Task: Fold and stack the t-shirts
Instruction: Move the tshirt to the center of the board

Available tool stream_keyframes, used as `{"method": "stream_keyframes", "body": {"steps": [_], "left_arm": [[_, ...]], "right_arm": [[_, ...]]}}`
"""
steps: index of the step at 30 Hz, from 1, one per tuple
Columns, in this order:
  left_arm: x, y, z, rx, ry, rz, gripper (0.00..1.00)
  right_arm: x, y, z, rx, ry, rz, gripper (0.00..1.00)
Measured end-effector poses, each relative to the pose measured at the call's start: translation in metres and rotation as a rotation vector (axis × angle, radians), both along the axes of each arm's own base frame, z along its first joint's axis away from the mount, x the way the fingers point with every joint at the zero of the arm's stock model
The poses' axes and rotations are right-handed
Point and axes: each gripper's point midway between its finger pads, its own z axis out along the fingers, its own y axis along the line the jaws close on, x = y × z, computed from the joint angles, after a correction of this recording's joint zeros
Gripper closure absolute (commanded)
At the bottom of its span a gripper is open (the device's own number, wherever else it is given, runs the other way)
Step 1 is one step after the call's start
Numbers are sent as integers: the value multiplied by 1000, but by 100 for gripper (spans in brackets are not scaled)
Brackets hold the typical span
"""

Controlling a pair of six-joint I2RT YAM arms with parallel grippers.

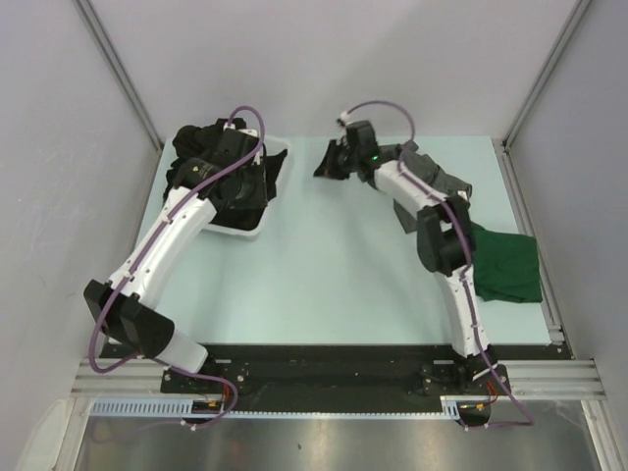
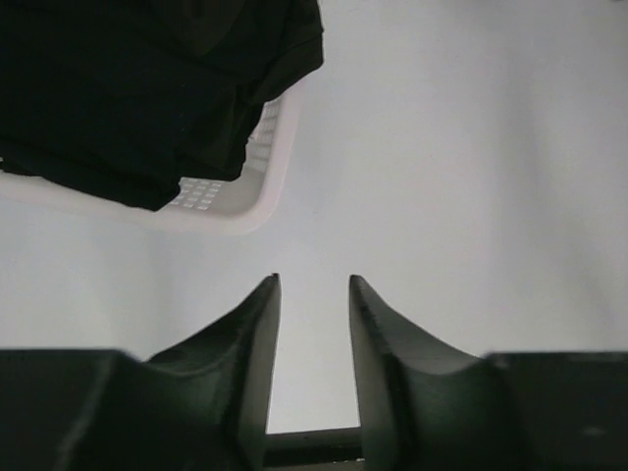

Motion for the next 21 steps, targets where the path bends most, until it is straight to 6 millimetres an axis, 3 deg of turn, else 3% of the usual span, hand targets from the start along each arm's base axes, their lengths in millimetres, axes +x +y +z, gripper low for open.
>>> {"method": "stream_keyframes", "body": {"steps": [1,4,6,7,10,13,18,21], "left_arm": [[2,-2,-1,-7,1,-3,74],[9,-13,-10,-33,15,-29,81],[14,-22,-19,-48,30,-50,89],[17,-27,-24,-53,38,-59,99],[27,-41,-44,-64,76,-94,100],[36,-54,-75,-60,140,-115,100],[53,-72,-136,-26,259,-145,100],[66,-79,-161,-8,297,-154,100]], "right_arm": [[6,-13,14,-17,-33,-22,72],[24,-63,70,-62,-160,-99,61],[24,-89,103,-90,-229,-137,58],[21,-98,115,-101,-254,-149,57],[7,-112,140,-128,-301,-155,57],[-7,-124,148,-157,-315,-151,56],[-27,-146,146,-204,-293,-158,55],[-36,-160,150,-220,-291,-168,55]]}}
